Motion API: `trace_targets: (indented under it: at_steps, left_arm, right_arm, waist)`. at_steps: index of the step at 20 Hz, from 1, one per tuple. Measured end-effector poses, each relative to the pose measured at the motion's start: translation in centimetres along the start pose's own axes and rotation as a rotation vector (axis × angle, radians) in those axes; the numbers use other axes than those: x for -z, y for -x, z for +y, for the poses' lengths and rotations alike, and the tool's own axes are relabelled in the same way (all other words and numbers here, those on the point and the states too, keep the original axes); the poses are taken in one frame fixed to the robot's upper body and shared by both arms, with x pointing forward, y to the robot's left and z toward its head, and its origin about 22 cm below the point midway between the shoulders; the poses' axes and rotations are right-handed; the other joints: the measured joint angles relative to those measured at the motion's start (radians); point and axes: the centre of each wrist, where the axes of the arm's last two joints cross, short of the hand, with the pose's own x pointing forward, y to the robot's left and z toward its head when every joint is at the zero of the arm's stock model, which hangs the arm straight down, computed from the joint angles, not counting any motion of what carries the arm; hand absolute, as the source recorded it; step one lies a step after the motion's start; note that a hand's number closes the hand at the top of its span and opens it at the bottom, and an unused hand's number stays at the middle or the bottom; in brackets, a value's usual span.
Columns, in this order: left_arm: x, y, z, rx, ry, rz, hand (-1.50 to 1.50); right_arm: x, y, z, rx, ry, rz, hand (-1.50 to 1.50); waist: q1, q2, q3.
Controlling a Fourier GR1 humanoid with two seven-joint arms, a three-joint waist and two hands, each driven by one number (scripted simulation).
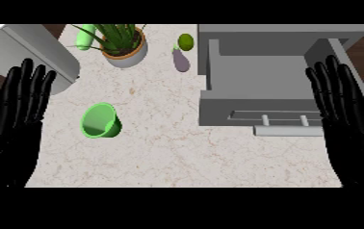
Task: Pick up the cup, place it into the drawer and close the drawer
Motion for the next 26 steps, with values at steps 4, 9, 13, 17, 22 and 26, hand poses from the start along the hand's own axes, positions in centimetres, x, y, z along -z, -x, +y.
trace_targets:
  at_steps: [4,9,13,17,22,26]
  left_arm:
    - [0.1,1.2,0.0,0.014,-0.042,-0.004,-1.50]
    - [0.5,2.2,-0.5,-0.105,-0.131,0.052,-1.50]
    - [1.1,2.8,-1.5,-0.169,-0.174,0.081,-1.50]
    - [1.8,3.8,-1.2,-0.196,-0.189,0.101,-1.50]
    - [2.2,3.7,-1.8,-0.203,-0.197,0.112,-1.50]
    - [1.6,4.0,-1.9,-0.202,-0.208,0.125,-1.50]
  right_arm:
    - [-0.2,0.4,0.1,0.026,0.014,0.011,-1.50]
    - [-0.4,0.5,0.1,0.105,0.015,0.073,-1.50]
    - [-0.9,0.5,0.4,0.142,0.010,0.107,-1.50]
    - [-0.3,0.2,0.5,0.153,0.013,0.117,-1.50]
    - [-0.2,1.0,-0.1,0.155,0.010,0.118,-1.50]
    - [0.2,0.5,0.1,0.159,0.008,0.116,-1.50]
  waist:
    - [-0.011,0.002,-0.016]
    - [-0.016,0.004,-0.022]
    - [-0.018,0.003,-0.024]
    - [-0.017,0.003,-0.024]
    - [-0.016,0.003,-0.025]
    - [-0.016,0.003,-0.025]
